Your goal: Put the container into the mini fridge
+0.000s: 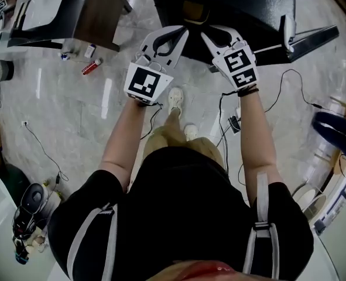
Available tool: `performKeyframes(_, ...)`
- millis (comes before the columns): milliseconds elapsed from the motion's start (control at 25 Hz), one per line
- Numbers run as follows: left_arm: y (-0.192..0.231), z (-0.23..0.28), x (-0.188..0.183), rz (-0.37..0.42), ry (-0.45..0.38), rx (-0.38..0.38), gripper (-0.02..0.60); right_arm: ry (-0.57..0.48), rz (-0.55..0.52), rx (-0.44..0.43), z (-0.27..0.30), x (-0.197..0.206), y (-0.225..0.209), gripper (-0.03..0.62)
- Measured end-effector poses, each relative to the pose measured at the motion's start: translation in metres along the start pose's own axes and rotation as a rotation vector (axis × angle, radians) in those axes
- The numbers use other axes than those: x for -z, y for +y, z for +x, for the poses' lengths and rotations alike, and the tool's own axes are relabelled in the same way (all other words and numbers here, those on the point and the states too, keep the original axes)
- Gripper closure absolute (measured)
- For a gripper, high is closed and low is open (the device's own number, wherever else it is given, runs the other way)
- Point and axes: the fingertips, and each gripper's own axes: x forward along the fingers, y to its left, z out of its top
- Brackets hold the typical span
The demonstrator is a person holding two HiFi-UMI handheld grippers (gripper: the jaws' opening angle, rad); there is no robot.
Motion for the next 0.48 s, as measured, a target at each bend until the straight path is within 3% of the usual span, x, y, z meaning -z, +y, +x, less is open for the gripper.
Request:
performKeyframes(240,-0.033,-0.009,-0.036,0.016,-0.011,0.013,0.557,-0.226,0.087,0.087,-0.075,-0.044,0.012,0.513)
performKeyframes(480,-0.089,-0.033,-0.074,0.055,-0.055,-0.012,0.557,-0.346,0.091,0.139,-0.156,-0.065,0.035,0.513)
